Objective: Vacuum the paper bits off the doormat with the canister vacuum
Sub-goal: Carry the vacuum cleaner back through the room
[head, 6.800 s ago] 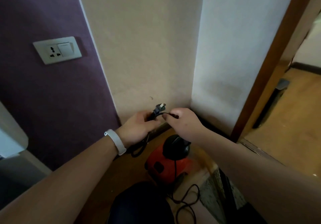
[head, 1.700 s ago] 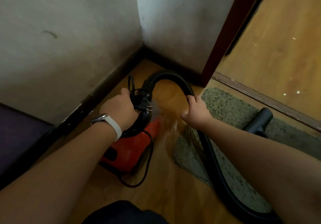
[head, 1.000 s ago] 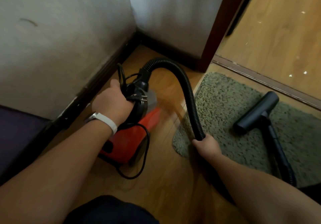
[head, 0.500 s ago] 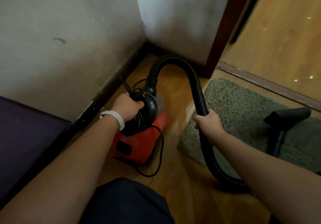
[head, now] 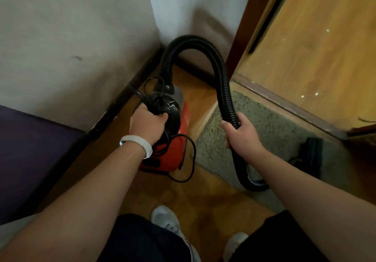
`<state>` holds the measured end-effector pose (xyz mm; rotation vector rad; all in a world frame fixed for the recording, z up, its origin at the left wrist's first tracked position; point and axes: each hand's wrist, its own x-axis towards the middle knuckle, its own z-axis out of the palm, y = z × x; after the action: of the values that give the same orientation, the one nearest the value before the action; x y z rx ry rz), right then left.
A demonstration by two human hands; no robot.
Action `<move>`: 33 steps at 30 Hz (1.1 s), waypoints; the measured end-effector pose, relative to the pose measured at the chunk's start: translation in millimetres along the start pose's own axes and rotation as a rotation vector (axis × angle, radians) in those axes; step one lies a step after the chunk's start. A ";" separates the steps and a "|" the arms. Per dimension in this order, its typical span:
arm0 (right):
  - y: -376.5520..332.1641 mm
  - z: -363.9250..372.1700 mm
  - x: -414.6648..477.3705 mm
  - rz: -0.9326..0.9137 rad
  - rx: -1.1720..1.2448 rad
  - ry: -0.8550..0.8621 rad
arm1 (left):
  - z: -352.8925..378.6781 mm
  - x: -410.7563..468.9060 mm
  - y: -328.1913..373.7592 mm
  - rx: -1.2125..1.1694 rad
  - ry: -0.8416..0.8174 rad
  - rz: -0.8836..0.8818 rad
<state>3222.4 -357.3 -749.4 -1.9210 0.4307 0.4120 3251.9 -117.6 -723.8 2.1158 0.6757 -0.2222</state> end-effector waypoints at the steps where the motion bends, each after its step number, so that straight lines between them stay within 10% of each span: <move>1: -16.7 -15.1 -12.5 0.008 0.002 0.028 | -11.5 -15.7 16.8 -0.040 0.001 -0.023; 18: -263.5 -312.7 -247.3 -0.069 0.003 0.352 | -183.6 -279.2 308.0 -0.110 -0.245 0.133; 33: -339.2 -357.2 -434.7 -0.230 0.270 0.630 | -228.5 -396.3 433.8 -0.100 -0.473 0.458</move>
<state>3034.4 -519.5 -141.1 -1.7767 0.6247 -0.4009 3135.8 -290.4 -128.6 1.9577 -0.0763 -0.4049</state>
